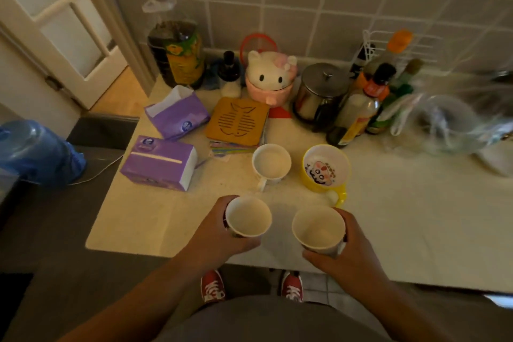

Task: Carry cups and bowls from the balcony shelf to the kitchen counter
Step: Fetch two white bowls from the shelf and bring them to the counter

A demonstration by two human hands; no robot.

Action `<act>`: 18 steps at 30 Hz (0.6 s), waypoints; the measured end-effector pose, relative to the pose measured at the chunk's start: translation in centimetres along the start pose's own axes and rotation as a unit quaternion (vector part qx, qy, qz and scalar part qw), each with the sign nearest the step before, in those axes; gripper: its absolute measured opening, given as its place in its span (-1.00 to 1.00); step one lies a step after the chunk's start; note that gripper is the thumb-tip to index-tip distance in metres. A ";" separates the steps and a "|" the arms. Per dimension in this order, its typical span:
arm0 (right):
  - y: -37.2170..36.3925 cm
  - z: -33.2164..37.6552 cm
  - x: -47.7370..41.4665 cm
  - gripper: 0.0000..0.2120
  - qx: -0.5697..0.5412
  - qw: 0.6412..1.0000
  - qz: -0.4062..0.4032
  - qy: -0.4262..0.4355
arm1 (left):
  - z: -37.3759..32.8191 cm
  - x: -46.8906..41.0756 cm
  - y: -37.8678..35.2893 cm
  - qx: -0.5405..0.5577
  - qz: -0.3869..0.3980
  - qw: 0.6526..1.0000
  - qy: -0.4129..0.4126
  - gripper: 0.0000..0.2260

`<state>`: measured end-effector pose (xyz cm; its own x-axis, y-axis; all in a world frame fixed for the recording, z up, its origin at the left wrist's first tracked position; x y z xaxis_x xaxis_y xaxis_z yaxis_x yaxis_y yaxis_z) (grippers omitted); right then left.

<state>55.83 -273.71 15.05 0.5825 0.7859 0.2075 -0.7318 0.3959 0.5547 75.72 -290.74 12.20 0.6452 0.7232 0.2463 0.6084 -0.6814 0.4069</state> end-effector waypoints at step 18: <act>3.6 -3.7 0.3 -0.15 0.050 0.997 -0.047 -0.025 | 1.4 -2.7 -5.5 -0.027 -0.006 0.998 -0.059 -0.27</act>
<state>52.06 -270.28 14.12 0.6653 0.7222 0.1891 -0.6356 0.4151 0.6510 71.26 -289.13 8.09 0.6902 0.7104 0.1380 0.5925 -0.6642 0.4559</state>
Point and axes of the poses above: each hand's wrist, its own x-axis away from the middle knuckle, its own y-axis out of the back of the hand, z = x × y, the point moved 5 cm from there along -x, towards the middle knuckle, and after that the axes turned 1 degree about -x, right-handed, at the moved point
